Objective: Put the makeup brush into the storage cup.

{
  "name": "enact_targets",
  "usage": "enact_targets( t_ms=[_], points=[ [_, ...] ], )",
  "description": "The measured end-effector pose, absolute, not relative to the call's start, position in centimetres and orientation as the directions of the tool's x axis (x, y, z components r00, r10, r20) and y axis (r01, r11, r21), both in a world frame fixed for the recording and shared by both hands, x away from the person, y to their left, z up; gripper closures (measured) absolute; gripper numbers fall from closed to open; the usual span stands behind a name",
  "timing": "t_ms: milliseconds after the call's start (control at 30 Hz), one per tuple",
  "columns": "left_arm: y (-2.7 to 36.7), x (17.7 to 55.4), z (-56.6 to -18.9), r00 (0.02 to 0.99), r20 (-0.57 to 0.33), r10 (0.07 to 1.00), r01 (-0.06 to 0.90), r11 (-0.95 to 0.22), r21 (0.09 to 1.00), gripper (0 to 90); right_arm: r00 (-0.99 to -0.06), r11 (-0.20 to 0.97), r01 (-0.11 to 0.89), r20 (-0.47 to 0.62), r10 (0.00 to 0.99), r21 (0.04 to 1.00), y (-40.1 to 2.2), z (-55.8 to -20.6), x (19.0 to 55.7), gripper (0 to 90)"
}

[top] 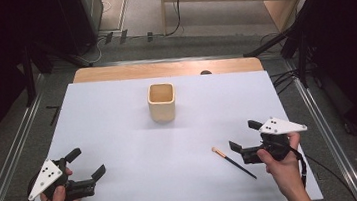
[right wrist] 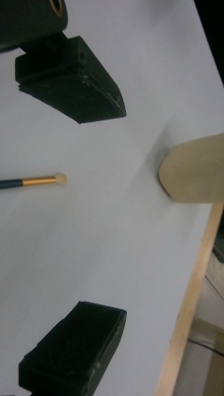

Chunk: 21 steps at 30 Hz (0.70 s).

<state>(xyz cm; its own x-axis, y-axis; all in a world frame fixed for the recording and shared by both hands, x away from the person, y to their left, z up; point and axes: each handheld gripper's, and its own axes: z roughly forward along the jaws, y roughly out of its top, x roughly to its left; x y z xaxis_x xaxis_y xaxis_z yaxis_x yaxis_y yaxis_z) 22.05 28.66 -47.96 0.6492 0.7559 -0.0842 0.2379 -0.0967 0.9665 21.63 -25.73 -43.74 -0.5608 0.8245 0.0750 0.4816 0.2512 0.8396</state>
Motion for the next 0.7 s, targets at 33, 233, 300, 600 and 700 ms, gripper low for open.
enact_targets(
  t_ms=[33,233,300,600,700],
  points=[
    [28.6,22.1,-48.0,0.65,-0.084,0.755,0.239,-0.098,0.966,0.0,-0.566,0.268,0.494,0.073,0.821,0.827,-25.6,-43.7,21.8,7.2],
    [28.4,22.1,-48.0,0.652,-0.081,0.753,0.239,-0.103,0.966,0.0,-0.584,0.341,0.539,0.049,0.81,0.77,-24.8,-43.7,22.6,10.8],
    [28.4,22.1,-48.0,0.654,-0.078,0.753,0.238,-0.107,0.965,0.0,-0.587,0.37,0.558,0.037,0.809,0.743,-24.5,-43.7,22.9,12.8],
    [28.4,22.2,-48.1,0.655,-0.078,0.752,0.241,-0.109,0.964,0.0,-0.615,0.5,0.643,0.001,0.789,0.58,-23.6,-44.0,24.1,14.9],
    [28.4,22.2,-48.1,0.656,-0.076,0.751,0.24,-0.113,0.964,0.0,-0.632,0.539,0.653,-0.008,0.775,0.532,-23.3,-44.3,24.2,17.3]
  ],
)
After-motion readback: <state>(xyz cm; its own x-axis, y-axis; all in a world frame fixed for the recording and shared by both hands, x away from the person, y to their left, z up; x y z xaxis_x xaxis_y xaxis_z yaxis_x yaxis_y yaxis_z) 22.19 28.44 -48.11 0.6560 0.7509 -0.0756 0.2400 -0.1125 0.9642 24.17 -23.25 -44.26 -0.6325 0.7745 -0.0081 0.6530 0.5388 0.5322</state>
